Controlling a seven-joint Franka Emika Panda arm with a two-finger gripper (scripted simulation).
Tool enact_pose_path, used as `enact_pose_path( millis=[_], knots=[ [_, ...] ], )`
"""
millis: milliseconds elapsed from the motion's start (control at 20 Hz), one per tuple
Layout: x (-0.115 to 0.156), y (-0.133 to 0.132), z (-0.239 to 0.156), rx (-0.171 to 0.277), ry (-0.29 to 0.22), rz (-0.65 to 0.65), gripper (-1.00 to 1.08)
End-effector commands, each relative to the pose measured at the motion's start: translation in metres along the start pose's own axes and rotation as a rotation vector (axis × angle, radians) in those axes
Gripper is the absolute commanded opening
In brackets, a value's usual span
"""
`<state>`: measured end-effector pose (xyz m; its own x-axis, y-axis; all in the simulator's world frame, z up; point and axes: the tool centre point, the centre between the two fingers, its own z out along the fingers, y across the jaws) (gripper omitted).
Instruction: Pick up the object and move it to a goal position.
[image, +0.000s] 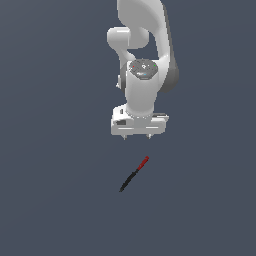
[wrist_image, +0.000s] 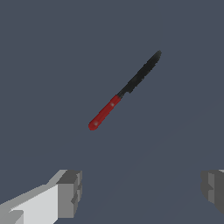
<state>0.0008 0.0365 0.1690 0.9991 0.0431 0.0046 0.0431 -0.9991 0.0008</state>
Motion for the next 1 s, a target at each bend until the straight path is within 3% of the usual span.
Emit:
enact_pose_path(
  millis=[0,450,950],
  knots=[
    [0.002,0.000,0.002,0.001,-0.001,0.018,1.00],
    [0.023,0.002,0.021,0.005,-0.003,0.164,1.00],
    [0.057,0.006,0.060,0.007,-0.006,0.440,1.00]
  ],
)
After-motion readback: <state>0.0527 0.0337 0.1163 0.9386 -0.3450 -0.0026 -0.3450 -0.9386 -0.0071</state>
